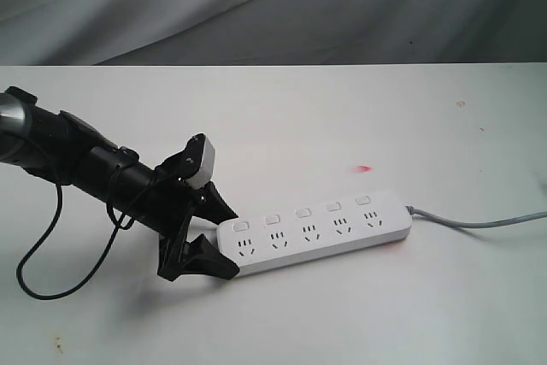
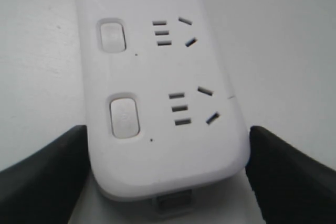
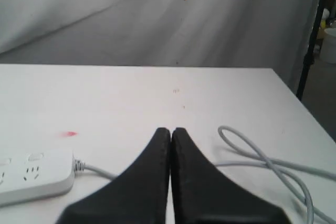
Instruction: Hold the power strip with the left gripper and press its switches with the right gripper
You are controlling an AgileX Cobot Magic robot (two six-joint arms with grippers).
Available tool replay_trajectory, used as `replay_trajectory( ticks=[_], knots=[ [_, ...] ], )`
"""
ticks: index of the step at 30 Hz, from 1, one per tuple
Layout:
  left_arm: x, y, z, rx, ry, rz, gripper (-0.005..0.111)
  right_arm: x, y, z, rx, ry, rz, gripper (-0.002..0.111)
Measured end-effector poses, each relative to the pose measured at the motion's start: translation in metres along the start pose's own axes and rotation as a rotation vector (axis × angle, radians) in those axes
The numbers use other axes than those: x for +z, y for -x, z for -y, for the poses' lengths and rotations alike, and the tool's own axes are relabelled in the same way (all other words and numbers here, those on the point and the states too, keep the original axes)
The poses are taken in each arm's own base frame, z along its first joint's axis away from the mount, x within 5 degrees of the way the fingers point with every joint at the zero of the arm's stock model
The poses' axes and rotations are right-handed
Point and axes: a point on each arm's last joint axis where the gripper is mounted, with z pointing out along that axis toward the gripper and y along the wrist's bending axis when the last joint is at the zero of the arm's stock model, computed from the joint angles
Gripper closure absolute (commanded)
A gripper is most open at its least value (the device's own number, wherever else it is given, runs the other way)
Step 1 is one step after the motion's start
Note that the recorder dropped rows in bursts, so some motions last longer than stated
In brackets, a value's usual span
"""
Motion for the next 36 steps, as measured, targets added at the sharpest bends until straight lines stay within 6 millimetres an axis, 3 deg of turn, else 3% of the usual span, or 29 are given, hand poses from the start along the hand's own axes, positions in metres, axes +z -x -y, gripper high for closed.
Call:
replay_trajectory(
  ticks=[14, 36],
  knots=[
    [0.000, 0.000, 0.000, 0.000, 0.000, 0.000, 0.077, 0.014, -0.040, -0.002, 0.032, 0.011, -0.097, 0.108],
    [0.000, 0.000, 0.000, 0.000, 0.000, 0.000, 0.077, 0.014, -0.039, -0.002, 0.050, 0.013, -0.082, 0.108]
  ],
)
